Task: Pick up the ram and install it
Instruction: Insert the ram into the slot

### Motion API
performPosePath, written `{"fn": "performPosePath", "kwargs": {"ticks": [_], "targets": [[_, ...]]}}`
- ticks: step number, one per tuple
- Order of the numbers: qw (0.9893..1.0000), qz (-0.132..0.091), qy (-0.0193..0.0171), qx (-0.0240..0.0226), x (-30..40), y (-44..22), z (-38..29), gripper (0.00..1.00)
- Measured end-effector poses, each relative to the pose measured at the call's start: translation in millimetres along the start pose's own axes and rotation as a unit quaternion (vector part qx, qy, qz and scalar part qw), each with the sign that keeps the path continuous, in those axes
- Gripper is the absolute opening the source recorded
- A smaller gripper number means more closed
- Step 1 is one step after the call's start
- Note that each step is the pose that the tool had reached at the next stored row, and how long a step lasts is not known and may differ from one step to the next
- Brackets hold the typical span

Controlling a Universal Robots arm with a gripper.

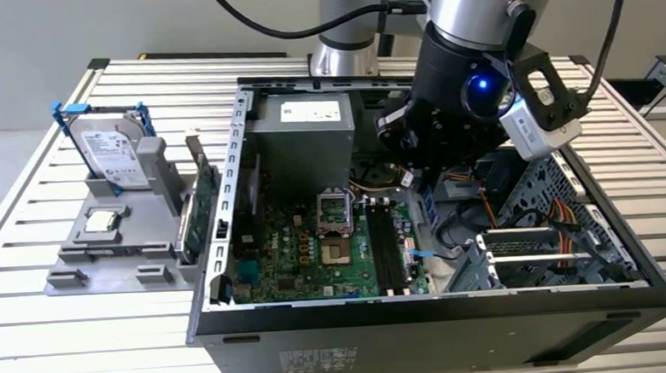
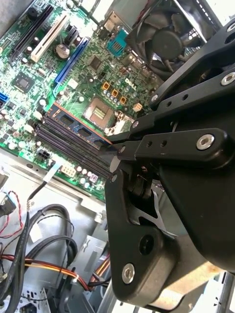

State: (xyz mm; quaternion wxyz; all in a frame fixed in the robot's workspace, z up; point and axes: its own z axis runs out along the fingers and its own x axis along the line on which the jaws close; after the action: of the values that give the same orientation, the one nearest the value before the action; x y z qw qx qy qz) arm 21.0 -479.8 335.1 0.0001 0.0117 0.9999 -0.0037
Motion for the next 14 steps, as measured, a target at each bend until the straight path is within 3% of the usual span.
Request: {"fn": "performPosePath", "kwargs": {"ticks": [11, 14], "targets": [[1.0000, 0.000, 0.0000, 0.0000, 0.0, 0.1, 9.5, 0.00], [1.0000, 0.000, 0.0000, 0.0001, 0.0, 0.1, 14.7, 0.00]]}}
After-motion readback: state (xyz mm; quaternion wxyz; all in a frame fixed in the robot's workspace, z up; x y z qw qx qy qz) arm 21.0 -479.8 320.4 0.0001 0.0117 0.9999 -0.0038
